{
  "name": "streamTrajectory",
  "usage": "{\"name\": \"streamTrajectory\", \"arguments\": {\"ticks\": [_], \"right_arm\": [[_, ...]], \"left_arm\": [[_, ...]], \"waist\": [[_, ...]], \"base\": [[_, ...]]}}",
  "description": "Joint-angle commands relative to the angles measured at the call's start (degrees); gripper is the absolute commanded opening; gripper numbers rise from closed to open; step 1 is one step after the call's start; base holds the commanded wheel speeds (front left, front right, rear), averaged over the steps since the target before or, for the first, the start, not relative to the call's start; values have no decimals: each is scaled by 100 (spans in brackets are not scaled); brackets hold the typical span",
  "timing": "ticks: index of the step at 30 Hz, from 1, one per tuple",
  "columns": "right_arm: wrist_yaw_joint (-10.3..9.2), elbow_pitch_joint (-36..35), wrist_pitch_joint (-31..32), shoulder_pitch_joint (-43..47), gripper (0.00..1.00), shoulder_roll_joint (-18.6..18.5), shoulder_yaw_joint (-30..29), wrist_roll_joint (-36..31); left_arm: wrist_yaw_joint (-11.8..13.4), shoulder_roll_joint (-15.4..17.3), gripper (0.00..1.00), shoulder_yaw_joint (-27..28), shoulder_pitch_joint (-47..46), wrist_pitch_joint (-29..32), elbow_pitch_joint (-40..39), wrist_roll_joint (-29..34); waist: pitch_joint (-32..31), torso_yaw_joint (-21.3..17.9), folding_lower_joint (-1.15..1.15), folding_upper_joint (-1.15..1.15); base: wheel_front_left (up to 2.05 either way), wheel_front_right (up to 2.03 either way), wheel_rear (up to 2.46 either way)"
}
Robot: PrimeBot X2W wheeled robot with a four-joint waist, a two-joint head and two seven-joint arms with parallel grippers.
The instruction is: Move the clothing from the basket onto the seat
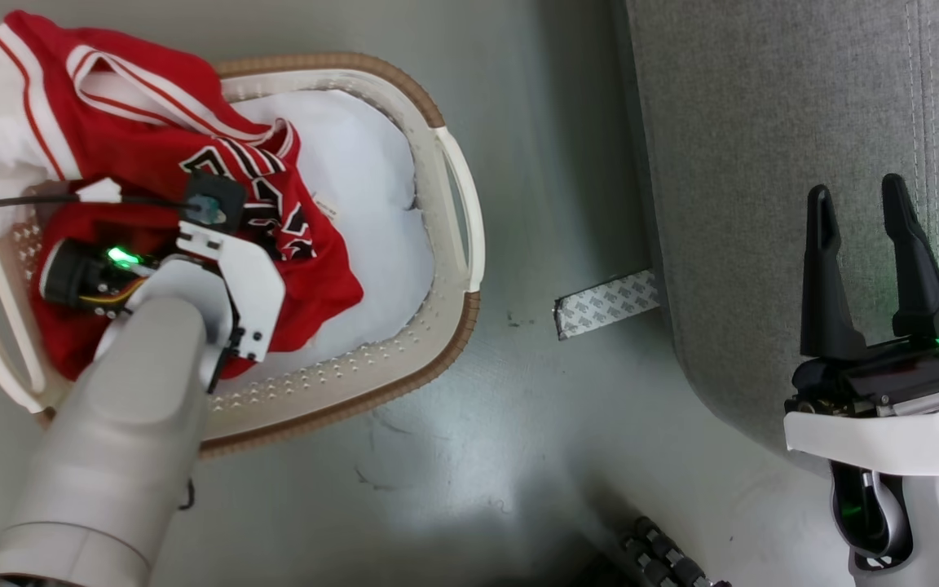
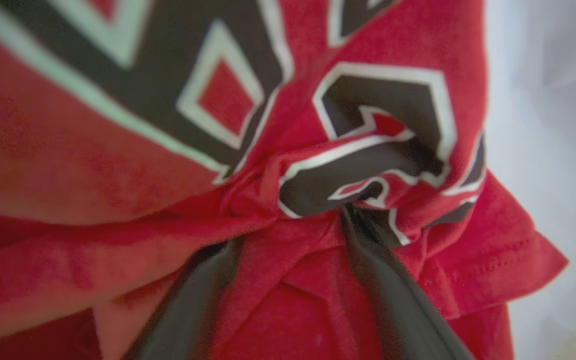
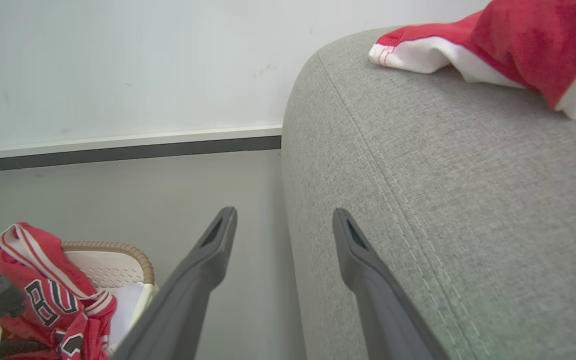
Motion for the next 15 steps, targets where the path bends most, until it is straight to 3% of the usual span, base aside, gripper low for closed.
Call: {"name": "streamTrajectory", "arguments": {"ticks": [1, 7, 15], "right_arm": [[-13, 11, 4, -64, 100, -4, -30, -15], [-13, 200, 5, 33, 100, -6, -115, -110], [-13, 594, 4, 542, 100, -9, -341, -395]], "left_arm": [[-16, -16, 0, -37, 109, 30, 146, 10], [-189, -347, 0, -6, 352, -421, 280, -271], [-450, -864, 0, 283, 1226, -1299, 335, -1058]], "waist": [[-30, 23, -1, 0], [-632, 296, -1, 0], [-2444, 934, -1, 0]], "base": [[0, 0, 0], [0, 0, 0], [0, 0, 0]]}}
